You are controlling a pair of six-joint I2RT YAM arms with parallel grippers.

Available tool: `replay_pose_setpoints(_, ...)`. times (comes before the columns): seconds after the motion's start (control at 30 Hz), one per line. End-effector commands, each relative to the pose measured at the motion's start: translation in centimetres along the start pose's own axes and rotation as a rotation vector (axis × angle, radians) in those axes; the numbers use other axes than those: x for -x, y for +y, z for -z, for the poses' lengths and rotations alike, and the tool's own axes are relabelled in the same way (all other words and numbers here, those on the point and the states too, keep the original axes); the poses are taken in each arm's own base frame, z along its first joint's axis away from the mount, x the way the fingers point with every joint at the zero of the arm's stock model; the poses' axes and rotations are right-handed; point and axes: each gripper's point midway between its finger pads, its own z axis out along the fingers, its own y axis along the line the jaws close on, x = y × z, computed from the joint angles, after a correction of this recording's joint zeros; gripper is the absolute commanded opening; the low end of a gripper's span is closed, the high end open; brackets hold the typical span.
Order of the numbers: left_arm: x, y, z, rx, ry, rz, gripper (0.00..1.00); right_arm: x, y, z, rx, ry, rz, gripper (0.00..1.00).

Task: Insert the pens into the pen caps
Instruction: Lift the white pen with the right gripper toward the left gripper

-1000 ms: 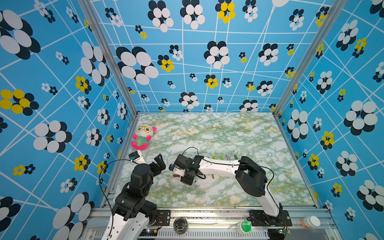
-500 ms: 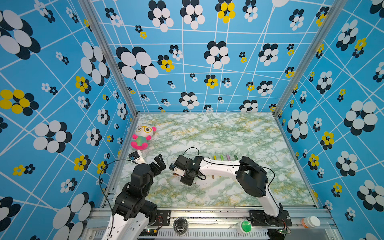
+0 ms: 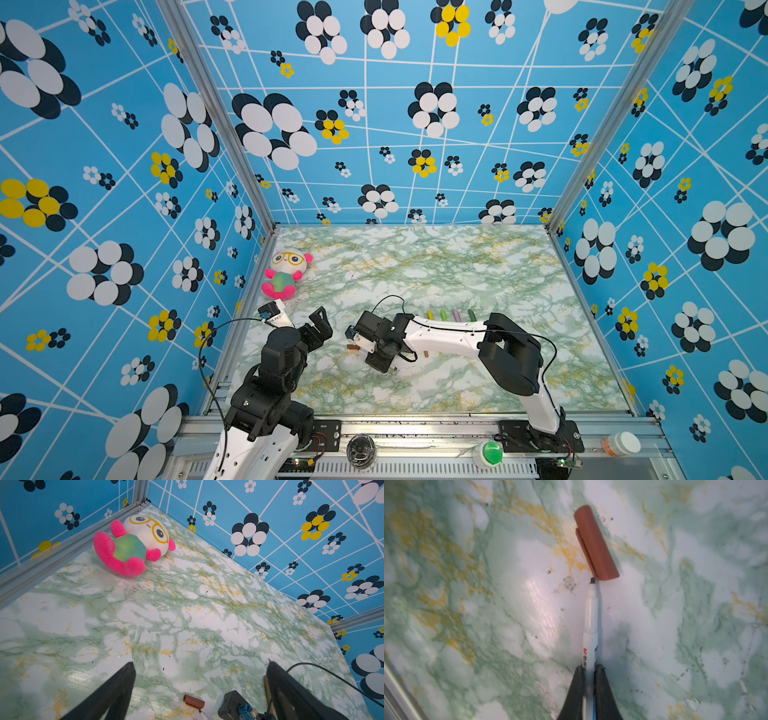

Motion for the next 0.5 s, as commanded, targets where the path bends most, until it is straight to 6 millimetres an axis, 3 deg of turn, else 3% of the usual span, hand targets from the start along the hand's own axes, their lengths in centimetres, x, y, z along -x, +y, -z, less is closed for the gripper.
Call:
replay_pose_setpoints(0.0,-0.1,-0.6,-0.6,-0.031,0.005,-0.014,0.99,0.5,-1.0,2.0,-0.010,-0.040,-0.062,0.00)
replay_pose_setpoints(0.2,-0.3,-3.5,-1.0,-0.168,0.040,-0.038,0.99,2.2,-3.5,4.3,0.012,-0.140,-0.225,0.00)
replay_pose_setpoints(0.47,-0.9,-9.6,-1.1,-0.455,0.148,-0.083,0.99,4.6,-7.2,8.9,0.078,-0.316,-0.477,0.00)
